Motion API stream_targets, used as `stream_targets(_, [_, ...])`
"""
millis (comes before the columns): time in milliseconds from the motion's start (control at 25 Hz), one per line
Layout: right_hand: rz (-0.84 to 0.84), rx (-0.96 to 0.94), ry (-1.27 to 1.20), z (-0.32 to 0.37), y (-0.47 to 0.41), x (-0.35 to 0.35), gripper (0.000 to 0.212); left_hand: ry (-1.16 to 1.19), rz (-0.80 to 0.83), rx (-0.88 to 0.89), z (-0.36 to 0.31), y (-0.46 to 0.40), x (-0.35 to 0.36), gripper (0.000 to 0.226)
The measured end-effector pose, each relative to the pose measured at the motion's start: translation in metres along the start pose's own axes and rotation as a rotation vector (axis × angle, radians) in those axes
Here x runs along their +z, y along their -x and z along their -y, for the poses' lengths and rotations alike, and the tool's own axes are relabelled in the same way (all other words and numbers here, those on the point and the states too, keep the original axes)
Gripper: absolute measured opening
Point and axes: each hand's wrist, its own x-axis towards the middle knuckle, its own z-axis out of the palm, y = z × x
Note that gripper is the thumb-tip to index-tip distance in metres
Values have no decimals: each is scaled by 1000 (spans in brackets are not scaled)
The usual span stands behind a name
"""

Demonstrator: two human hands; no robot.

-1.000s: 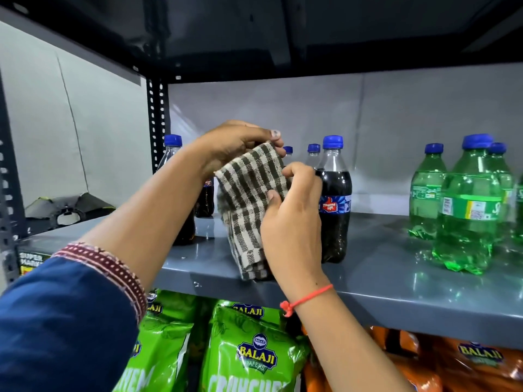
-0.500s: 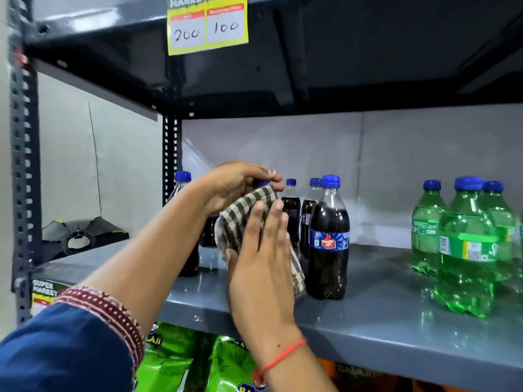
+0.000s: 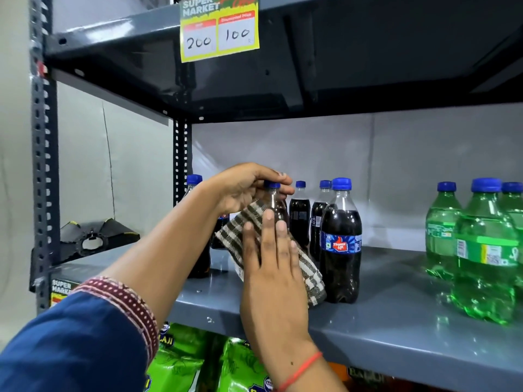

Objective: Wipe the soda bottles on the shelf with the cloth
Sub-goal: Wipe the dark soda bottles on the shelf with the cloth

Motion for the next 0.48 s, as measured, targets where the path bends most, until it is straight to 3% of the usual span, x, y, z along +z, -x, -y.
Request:
stream_targets(160, [123, -218, 86, -8, -10, -7, 77, -26, 12, -22, 0, 0, -1, 28])
stream_targets(240, [246, -364, 139, -13, -11, -8, 68, -2, 21, -36, 0, 0, -2, 28])
stream_targets(360, [164, -503, 320, -27, -15, -11, 58, -1, 29, -28, 1, -2, -4, 28])
stream_targets(480, [108, -621, 333, -39, -22, -13, 59, -15, 45, -26, 1, -2, -4, 27])
